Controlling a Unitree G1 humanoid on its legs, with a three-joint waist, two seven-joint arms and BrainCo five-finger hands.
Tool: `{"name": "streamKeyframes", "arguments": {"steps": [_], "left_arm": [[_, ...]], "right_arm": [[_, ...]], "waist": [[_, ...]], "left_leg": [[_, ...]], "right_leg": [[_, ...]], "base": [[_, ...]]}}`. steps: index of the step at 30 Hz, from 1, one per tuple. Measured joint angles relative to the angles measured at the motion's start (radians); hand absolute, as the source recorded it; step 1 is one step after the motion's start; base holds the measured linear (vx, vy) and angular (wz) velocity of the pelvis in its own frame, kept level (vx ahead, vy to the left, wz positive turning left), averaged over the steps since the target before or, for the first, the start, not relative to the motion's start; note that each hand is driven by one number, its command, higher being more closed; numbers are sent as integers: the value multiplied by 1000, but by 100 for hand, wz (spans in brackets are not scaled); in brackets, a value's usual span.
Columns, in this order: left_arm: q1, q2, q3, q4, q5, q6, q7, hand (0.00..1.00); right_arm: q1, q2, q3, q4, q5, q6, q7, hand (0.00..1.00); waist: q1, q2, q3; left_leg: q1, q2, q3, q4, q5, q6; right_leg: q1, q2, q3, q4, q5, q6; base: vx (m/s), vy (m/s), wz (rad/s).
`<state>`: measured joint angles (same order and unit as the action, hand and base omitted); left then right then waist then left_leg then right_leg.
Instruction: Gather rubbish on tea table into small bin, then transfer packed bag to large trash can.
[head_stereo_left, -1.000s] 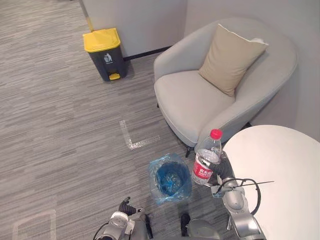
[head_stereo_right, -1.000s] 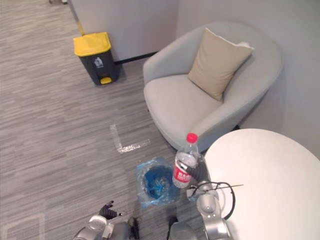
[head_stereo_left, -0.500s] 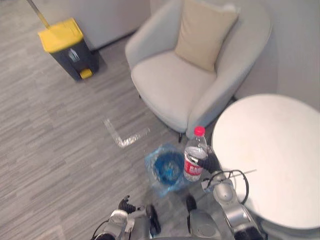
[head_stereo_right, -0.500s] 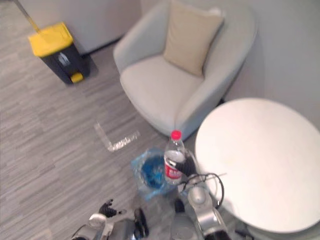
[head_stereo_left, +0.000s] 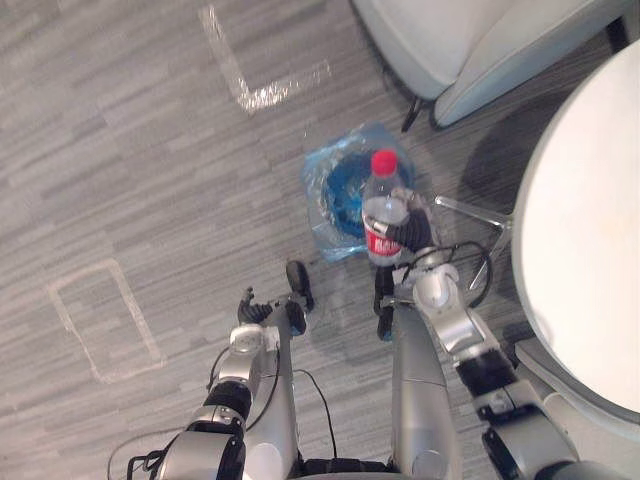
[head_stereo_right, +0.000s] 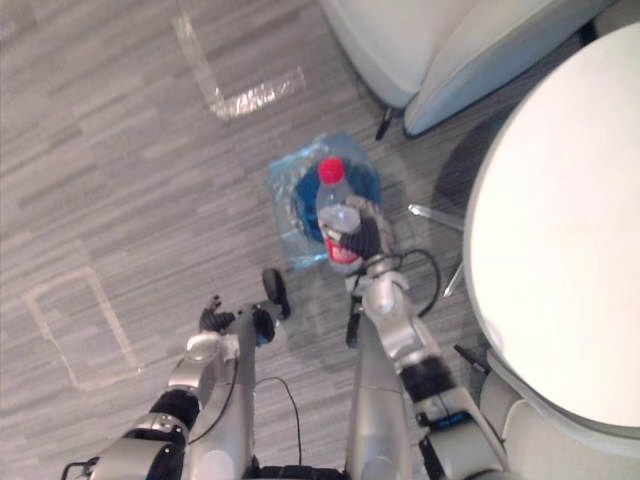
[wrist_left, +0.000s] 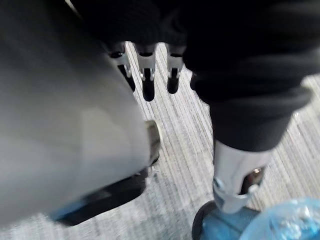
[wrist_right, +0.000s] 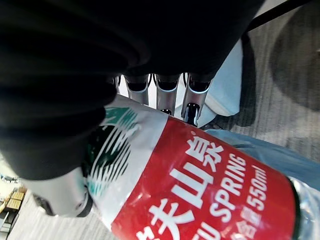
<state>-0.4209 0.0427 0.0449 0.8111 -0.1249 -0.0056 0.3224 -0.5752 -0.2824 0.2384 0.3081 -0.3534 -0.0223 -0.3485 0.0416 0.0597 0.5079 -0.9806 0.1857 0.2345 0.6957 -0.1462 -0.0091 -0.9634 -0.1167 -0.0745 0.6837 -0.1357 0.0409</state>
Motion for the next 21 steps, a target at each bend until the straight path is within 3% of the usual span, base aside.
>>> {"name": "streamKeyframes", "arguments": {"steps": [5, 14, 15, 21], "left_arm": [[-66, 4, 6, -64, -16, -24, 4, 0], [-86, 17, -11, -135, -35, -34, 8, 0], [-86, 21, -24, -138, -35, -34, 8, 0], [-88, 23, -33, -157, -35, -35, 7, 0]], "right_arm": [[-133, -6, -22, 75, 1, 22, -45, 100], [-236, -44, -76, 107, 3, 28, -105, 100], [-243, -45, -81, 108, 3, 28, -109, 0], [-255, -37, -89, 162, 8, 29, -115, 0]], "waist": [[18, -5, 22], [24, -12, 33], [22, -12, 33], [24, -12, 33]], "left_leg": [[-147, -6, -29, 49, 33, 36], [-221, -37, -52, 45, 49, 32], [-229, -40, -51, 36, 53, 28], [-250, -40, -53, 20, 75, 36]], "right_leg": [[-130, -24, -34, 82, -17, -10], [-202, -63, -62, 122, -40, -13], [-211, -69, -66, 121, -40, -13], [-230, -73, -80, 122, -38, -17]], "base": [[1, 11, 31], [4, 0, 20], [-22, -2, 19], [-12, -9, 9]]}}
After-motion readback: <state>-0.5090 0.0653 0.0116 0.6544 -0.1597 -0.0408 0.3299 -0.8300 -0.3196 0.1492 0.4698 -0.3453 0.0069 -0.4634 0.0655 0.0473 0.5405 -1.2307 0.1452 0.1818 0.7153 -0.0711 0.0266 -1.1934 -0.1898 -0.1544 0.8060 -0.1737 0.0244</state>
